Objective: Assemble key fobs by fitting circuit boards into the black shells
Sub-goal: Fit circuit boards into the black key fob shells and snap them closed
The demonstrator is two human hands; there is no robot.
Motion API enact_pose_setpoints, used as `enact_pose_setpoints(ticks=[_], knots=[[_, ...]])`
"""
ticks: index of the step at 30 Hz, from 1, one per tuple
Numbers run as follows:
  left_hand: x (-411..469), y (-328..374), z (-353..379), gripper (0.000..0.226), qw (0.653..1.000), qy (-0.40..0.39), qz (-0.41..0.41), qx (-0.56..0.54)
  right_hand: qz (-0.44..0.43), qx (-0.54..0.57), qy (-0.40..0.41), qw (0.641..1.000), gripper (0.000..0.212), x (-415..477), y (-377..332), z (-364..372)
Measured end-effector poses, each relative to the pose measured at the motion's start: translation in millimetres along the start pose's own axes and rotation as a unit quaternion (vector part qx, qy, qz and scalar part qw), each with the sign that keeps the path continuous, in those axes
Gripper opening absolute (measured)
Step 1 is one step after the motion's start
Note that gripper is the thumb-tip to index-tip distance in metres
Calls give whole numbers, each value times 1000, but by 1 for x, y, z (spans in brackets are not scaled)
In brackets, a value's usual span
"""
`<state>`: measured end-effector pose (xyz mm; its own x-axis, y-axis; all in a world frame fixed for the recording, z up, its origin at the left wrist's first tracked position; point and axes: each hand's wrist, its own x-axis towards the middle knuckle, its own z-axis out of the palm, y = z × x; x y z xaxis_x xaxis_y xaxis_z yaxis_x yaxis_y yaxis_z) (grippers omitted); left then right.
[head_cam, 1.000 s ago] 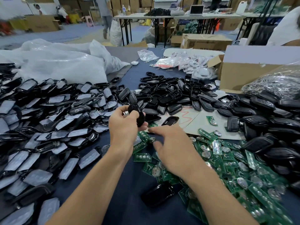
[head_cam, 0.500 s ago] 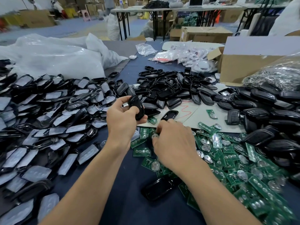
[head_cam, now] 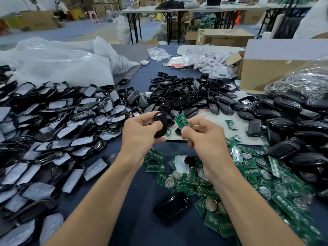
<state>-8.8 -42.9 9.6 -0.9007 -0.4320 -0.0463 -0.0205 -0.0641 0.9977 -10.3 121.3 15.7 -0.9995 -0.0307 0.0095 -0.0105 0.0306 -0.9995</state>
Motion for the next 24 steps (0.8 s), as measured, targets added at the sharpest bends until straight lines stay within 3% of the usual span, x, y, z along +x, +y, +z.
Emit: enact_pose_setpoints(ticks=[6,11,13,20,24], knots=[[-5,-1,3,40,996,-88,-8,16,54,93,-23,994,19,7,-1,-9],[-6,-3,0,45,993,-115,3,14,40,68,9,997,8,9,3,-9],[-6,-3,-1,42,991,-130,0,8,22,82,16,996,6,8,2,-7],[-8,-2,1,28,988,-153,-27,14,13,69,29,997,28,9,4,-9],[-10,0,-1,20,988,-153,-16,34,-13,87,39,995,20,9,3,-11]])
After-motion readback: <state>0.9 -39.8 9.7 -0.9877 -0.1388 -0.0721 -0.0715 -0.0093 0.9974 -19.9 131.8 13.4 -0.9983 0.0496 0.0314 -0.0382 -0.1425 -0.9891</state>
